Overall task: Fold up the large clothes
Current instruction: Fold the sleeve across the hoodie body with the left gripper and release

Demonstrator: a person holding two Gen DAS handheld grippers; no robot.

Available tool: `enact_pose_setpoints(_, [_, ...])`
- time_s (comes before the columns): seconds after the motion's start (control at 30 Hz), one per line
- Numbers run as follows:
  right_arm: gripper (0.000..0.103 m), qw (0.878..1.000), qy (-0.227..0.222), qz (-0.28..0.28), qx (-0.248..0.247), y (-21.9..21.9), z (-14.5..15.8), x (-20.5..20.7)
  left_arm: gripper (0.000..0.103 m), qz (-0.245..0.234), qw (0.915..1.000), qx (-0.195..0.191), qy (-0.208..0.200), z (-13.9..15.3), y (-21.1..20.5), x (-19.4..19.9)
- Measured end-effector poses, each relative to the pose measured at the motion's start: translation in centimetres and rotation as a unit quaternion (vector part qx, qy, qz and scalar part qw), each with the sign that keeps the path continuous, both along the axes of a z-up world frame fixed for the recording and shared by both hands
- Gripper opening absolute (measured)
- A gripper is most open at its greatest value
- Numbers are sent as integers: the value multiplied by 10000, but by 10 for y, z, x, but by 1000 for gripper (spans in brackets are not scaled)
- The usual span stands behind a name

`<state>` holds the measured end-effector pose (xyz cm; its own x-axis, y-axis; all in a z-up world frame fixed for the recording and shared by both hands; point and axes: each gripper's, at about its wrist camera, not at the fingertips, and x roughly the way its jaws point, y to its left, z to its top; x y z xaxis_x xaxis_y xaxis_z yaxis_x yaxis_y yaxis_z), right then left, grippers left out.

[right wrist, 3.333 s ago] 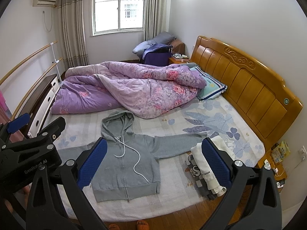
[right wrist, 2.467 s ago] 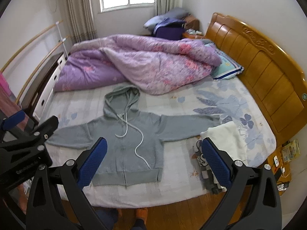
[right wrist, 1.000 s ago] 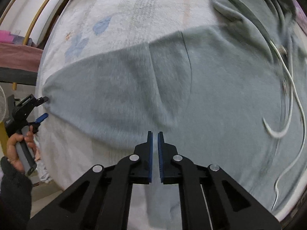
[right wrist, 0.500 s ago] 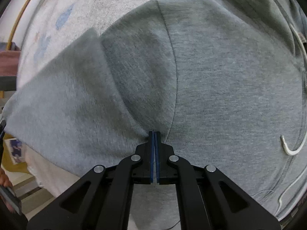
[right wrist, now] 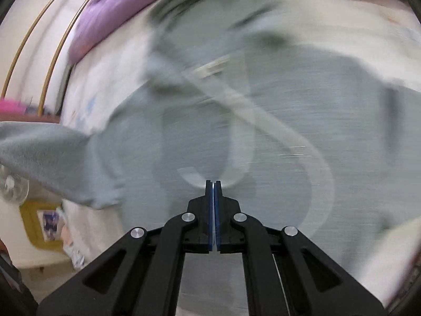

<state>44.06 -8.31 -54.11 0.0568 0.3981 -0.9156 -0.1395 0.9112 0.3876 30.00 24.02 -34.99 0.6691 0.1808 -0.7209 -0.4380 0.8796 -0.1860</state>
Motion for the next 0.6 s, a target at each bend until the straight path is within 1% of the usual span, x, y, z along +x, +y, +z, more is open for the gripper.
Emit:
enact_pose_setpoints(0.07, [2,9989,-127,-418,-155,-62,9,9,13,-294,9991,-283,91,-16,-45,27])
enact_pose_setpoints(0.1, [2,9979,-171,-584,-208,-85,16,5,13,-473,9982,-343,162,-27,-72,41])
enact_pose_setpoints(0.13, [2,9955,-206,-859,-336,-117,20,7,13,-580,9976,-319,219,-36,-93,49])
enact_pose_setpoints(0.17, [2,9933,-223,-1048,-440,-139,23,8,13,-715,9963,-347,332,-51,-121,59])
enact_pose_setpoints(0.2, [2,9907,-244,-1235,-522,-161,26,7,13,-816,9947,-437,450,-65,-139,69])
enact_pose_setpoints(0.23, [2,9877,-274,-1430,-571,-191,29,8,13,-897,9932,-475,569,-79,-157,73])
enact_pose_setpoints(0.27, [2,9844,-360,-1581,-688,-221,33,11,13,-1022,9902,-598,742,-100,-180,85])
enact_pose_setpoints(0.3, [2,9821,-438,-1663,-774,-240,36,11,13,-1110,9874,-666,909,-115,-194,93])
enact_pose_setpoints(0.33, [4,9803,-477,-1731,-822,-248,39,9,13,-1167,9834,-788,1140,-135,-208,99])
enact_pose_setpoints(0.37, [4,9776,-498,-1856,-858,-269,40,14,13,-1167,9806,-913,1283,-151,-218,100])
enact_pose_setpoints(0.4, [4,9758,-503,-1933,-894,-281,39,16,13,-1198,9779,-974,1413,-166,-229,105])
enact_pose_setpoints(0.43, [4,9730,-508,-2007,-1016,-290,38,19,13,-1270,9748,-937,1576,-180,-242,111])
enact_pose_setpoints(0.47, [4,9690,-504,-2097,-1201,-306,37,24,13,-1358,9726,-845,1688,-192,-252,109])
enact_pose_setpoints(0.5, [4,9666,-493,-2179,-1254,-311,34,27,13,-1473,9701,-715,1790,-203,-263,109])
enact_pose_setpoints(0.53, [4,9631,-449,-2317,-1292,-326,32,30,13,-1590,9664,-589,1934,-214,-274,114])
enact_pose_setpoints(0.6, [5,9548,-268,-2610,-1400,-354,26,33,13,-1648,9613,-518,2147,-232,-285,112])
